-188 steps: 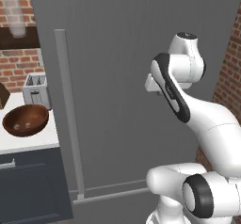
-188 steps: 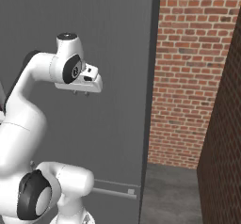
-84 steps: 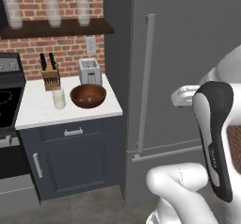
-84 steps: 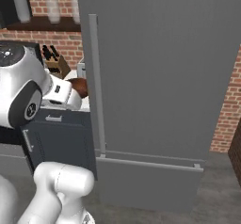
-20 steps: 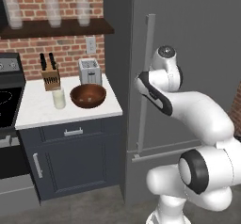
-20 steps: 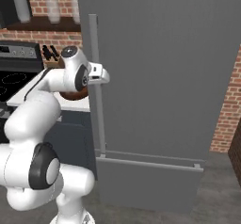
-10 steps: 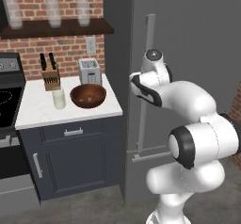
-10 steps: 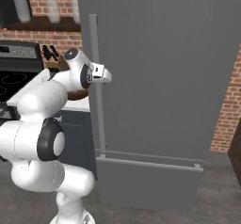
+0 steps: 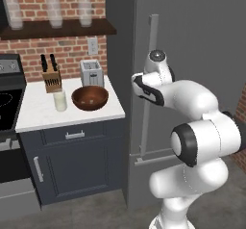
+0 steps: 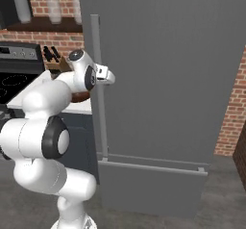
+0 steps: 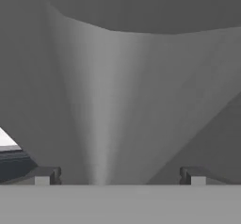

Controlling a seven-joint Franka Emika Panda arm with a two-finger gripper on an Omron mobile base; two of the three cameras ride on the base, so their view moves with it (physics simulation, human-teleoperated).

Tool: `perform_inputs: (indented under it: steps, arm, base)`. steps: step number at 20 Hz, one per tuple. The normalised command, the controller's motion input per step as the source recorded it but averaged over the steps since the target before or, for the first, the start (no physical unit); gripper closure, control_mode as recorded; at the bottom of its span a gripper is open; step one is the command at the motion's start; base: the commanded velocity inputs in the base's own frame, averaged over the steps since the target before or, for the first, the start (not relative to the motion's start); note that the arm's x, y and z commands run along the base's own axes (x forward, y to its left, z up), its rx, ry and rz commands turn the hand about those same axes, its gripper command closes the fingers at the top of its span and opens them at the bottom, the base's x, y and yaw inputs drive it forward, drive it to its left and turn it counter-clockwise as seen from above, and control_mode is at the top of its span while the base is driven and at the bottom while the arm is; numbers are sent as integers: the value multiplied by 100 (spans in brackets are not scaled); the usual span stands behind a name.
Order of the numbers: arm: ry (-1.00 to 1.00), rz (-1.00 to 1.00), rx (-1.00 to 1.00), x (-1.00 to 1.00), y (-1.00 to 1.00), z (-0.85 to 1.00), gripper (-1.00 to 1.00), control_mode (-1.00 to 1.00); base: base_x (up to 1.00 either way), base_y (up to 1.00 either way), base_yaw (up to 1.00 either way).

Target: Grab a lemon wedge from the fridge and one ice cube from the ice bowl, and put them in the glass of lemonade.

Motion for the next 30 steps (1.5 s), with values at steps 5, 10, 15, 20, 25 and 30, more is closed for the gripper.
perform_inputs:
  steps: [5, 10, 15, 20, 25, 30]
  arm:
    - [-9, 0, 5, 12, -6, -36, -100, -100]
    - [-17, 0, 4, 4, -10, -37, -100, -100]
    - [-1, 4, 3, 15, -18, -11, -100, -100]
    - [0, 1, 0, 26, -1, 0, 100, -100]
    - [2, 0, -1, 30, 0, 0, 100, -100]
    - [0, -1, -4, 23, -7, 2, 100, -100]
  base:
    - [0, 0, 0]
    - [0, 0, 0]
    - [0, 0, 0]
    - [0, 0, 0]
    - [0, 0, 0]
    - [0, 0, 0]
